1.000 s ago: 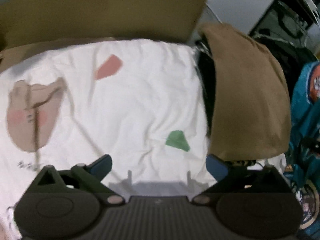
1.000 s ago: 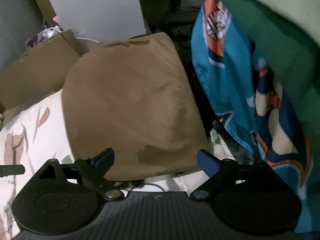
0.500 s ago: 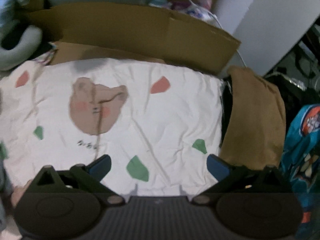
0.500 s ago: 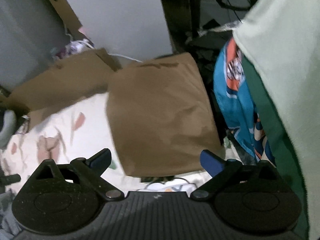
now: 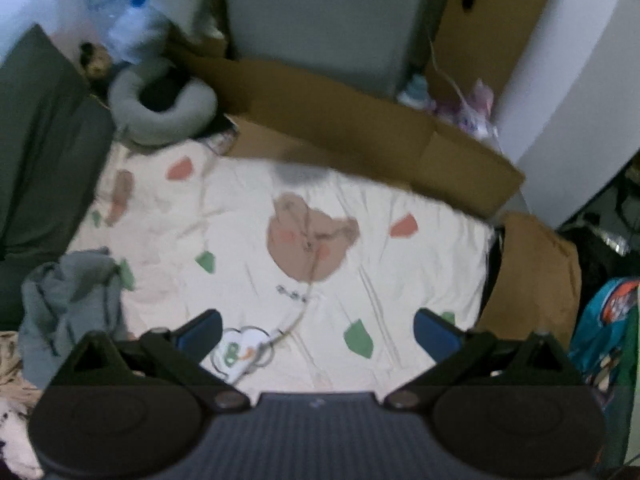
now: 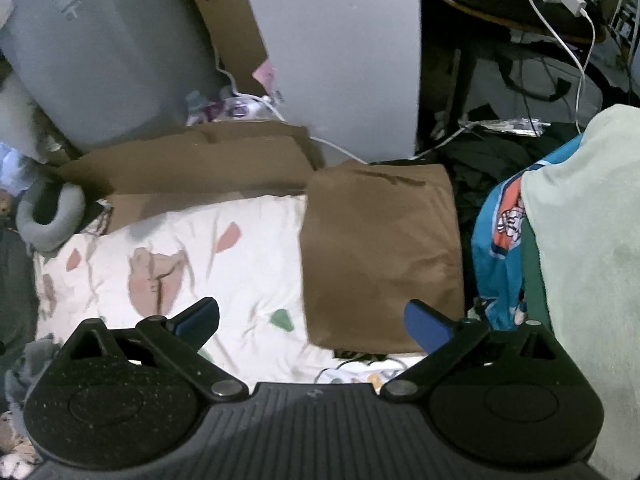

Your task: Fold clothes

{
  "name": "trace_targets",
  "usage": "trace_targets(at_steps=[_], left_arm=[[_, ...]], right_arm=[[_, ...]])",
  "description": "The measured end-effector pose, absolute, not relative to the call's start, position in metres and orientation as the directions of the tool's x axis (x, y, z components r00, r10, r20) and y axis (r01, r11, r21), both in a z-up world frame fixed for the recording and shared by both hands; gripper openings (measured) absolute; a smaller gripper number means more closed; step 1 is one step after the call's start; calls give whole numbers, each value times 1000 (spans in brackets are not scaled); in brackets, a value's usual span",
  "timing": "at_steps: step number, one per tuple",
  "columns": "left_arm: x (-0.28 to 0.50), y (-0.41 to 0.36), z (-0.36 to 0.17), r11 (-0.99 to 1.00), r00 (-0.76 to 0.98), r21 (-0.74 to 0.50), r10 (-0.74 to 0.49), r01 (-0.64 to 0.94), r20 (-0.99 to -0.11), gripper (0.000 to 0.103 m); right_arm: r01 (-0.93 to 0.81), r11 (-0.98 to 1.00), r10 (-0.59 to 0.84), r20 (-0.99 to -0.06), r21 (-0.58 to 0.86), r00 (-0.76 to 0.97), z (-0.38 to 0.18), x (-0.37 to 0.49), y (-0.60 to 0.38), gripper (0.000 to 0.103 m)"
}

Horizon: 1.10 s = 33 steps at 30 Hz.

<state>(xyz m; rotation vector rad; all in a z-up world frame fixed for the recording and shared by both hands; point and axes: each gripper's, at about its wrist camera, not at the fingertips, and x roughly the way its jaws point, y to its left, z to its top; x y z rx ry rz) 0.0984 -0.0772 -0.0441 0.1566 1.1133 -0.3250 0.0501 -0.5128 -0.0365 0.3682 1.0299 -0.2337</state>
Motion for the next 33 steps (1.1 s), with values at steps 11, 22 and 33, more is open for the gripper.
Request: trace_targets(at_steps=[11,22,33], left_arm=[[82,-15,34,952,471,84,-68,293,-880,103],[51,46,58,973,483,78,-37,215,-875,103],[28,63,47,976,486,34,-77,215,-871,103]], right_arm=[[345,922,-40,-843,175,536,22,41,-468,102],[258,949,12,-843,179,538,54,19,-413,102],[156,967,97,-854,203,511,39,-4,-366,102]])
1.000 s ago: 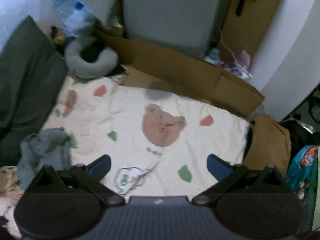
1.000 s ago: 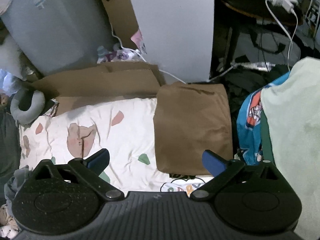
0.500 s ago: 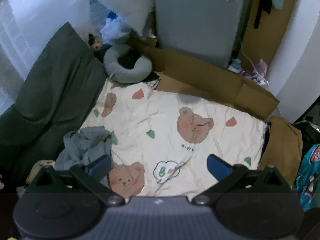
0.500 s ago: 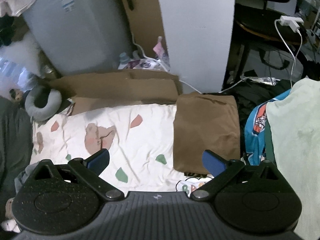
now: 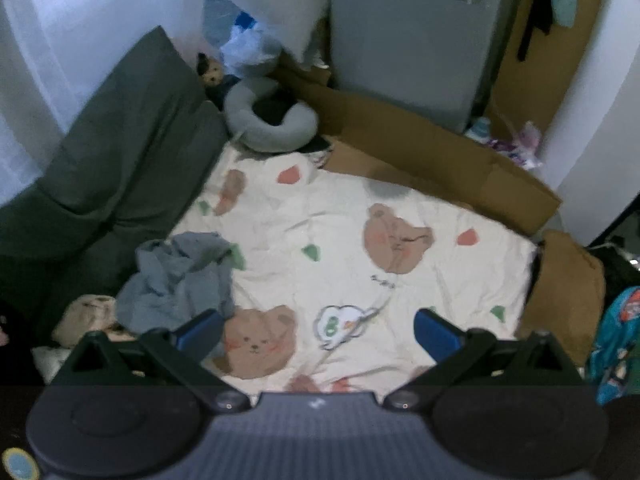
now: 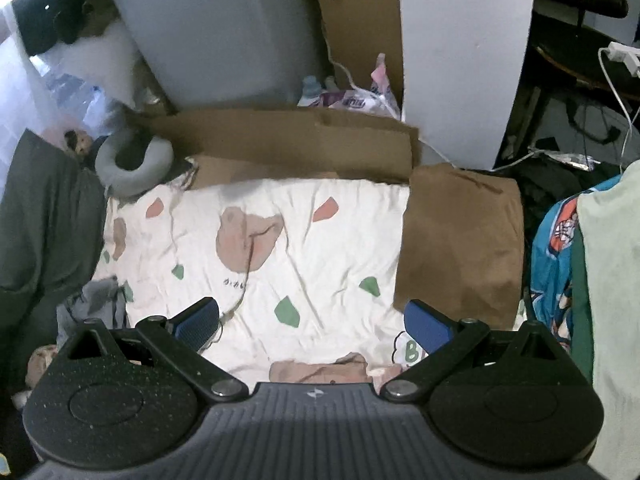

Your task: Fold clothes

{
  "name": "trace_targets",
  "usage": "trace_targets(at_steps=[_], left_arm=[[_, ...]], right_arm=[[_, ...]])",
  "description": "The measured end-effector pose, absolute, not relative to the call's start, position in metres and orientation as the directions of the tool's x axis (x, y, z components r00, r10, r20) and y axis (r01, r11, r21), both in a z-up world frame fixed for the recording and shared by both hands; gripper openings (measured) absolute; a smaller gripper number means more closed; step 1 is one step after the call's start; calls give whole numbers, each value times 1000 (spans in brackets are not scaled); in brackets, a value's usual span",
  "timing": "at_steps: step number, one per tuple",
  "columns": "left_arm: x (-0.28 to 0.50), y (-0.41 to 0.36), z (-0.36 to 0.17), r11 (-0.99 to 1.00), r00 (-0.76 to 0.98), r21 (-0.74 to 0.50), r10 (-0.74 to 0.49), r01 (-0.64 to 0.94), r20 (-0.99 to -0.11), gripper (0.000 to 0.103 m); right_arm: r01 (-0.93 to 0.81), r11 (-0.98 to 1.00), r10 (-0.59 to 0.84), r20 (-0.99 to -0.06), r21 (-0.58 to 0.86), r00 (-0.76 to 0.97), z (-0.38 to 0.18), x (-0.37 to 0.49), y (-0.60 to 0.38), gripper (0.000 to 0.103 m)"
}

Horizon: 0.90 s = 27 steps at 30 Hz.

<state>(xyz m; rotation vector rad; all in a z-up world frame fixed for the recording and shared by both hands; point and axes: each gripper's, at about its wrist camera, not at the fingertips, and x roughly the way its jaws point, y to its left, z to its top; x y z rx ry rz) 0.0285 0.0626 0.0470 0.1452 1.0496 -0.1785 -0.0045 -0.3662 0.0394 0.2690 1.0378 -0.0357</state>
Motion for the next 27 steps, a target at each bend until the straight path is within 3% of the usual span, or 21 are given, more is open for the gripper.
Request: trace_targets(at_steps=[16,27], left_arm=[[11,92,-17,989,480,-39,-102,140,-871,103],[9,89,-17,992,531,79,14,99,-847,103]], right_arm=[[132,977,85,-872,169,483,2,-25,-352,102],[103,989,47,-888,105,458,-3,-25,-333,102]])
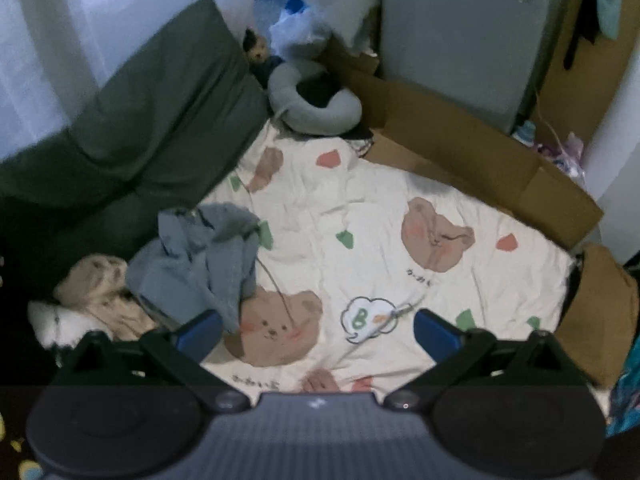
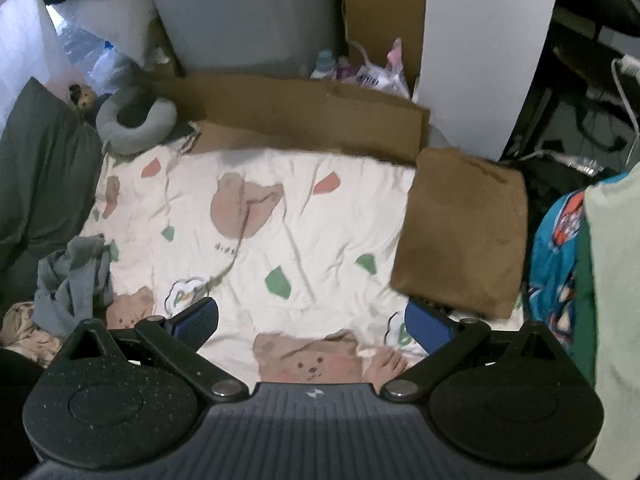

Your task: Fold clothes

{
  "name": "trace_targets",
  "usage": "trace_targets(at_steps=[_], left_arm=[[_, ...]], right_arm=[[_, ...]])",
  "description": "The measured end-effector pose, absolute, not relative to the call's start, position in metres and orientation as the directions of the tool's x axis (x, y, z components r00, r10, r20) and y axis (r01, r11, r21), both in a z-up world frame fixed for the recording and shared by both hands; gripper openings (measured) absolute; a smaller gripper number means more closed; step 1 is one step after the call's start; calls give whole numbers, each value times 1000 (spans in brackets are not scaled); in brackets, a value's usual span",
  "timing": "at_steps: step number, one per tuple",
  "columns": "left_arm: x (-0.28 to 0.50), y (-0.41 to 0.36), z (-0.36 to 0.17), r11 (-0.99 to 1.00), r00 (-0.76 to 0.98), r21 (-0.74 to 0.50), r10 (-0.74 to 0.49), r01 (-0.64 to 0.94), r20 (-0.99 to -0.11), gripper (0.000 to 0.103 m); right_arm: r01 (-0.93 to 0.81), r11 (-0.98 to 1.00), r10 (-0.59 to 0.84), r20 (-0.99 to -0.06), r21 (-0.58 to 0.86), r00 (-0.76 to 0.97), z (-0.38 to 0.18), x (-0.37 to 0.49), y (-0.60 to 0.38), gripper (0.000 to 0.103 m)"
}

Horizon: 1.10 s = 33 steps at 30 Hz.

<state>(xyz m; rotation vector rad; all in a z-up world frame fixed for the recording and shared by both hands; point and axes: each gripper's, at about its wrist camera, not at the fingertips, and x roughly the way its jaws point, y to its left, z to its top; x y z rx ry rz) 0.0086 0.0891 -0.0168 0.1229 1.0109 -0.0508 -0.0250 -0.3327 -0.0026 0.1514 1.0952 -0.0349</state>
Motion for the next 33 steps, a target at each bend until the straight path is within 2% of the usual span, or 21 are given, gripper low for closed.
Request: trace_targets(at_steps=[6,11,14,17,23,33], left_arm=[[8,92,-16,989,538,90,11,120,-843,102],[5,117,-18,992,543,107,57,61,-838,100],[11,143,-22,1000,509,24,15,12,-861,95],[14,156,-24,999,490,-38,-28,-12,-871,94],[13,144,-23,999,498,-11,-28,36,-867,89],[11,139,-24,998,496,21,-12,60,-868,88]], right_arm=[[104,990,32,-885,91,465,-4,-30,-339,103],[121,989,16,-882,83,472,-4,-34,-353,103],[137,984,36,-880,114,473,-4,-34,-363,103],[139,980,61,-877,144,477,-5,-34,-367,103],[130,984,47,-879,123,474,-5,-34,-361,103],[135,984,44,-884,120,466,-5,-35,-361,103]])
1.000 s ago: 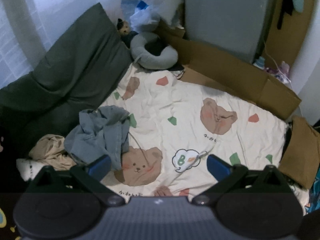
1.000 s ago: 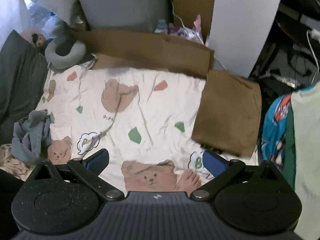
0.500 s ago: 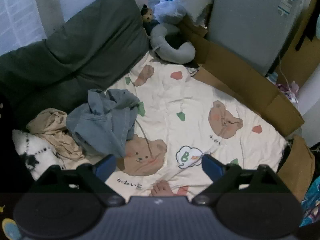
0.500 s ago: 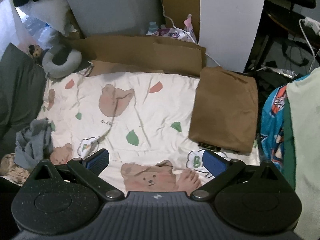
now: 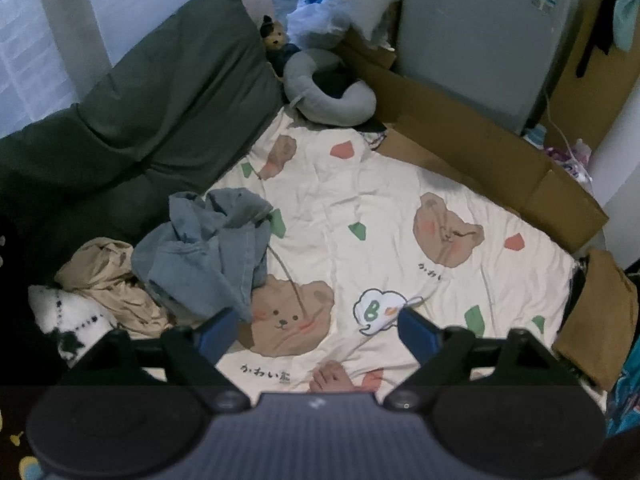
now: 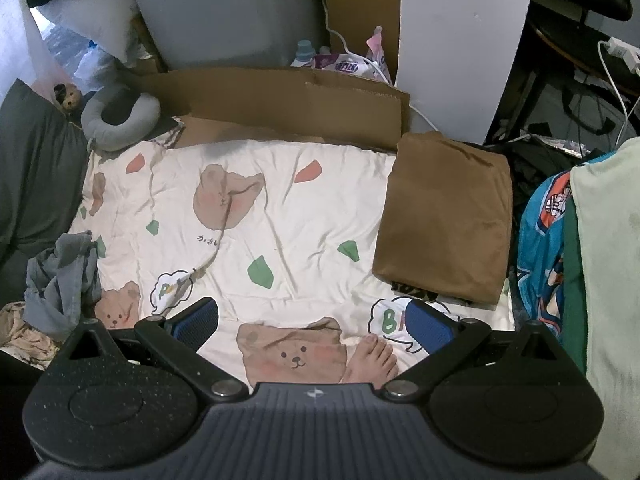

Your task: Fold clothes

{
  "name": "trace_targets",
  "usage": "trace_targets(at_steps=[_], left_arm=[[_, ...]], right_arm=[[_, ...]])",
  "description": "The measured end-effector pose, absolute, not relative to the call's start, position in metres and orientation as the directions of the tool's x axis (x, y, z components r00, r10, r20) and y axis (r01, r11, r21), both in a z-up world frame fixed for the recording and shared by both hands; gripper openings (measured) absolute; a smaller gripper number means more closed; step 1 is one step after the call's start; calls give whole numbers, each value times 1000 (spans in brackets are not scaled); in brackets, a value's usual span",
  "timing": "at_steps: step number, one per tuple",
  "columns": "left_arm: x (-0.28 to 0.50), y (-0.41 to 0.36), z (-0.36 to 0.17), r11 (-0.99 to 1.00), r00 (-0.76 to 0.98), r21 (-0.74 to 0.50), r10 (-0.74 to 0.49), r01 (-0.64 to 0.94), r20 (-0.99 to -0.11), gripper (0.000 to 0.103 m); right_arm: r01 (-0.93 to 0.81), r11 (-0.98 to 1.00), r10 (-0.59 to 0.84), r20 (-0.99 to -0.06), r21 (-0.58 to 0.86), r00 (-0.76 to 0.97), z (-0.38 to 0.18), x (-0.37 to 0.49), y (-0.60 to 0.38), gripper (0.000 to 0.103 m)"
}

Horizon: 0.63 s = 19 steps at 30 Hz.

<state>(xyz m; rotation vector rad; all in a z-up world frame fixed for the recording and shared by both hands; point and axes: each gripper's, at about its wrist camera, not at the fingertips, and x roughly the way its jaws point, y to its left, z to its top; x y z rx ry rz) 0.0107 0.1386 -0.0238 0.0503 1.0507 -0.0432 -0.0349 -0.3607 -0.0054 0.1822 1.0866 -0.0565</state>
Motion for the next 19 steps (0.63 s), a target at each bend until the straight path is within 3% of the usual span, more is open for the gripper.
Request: trace_targets(at_steps=[19], left_arm=[[17,142,-28,998,467,9,-23,65,-884,88]], right_arm=[[131,983,56,-884,130,463,-6,-32,-366,102]])
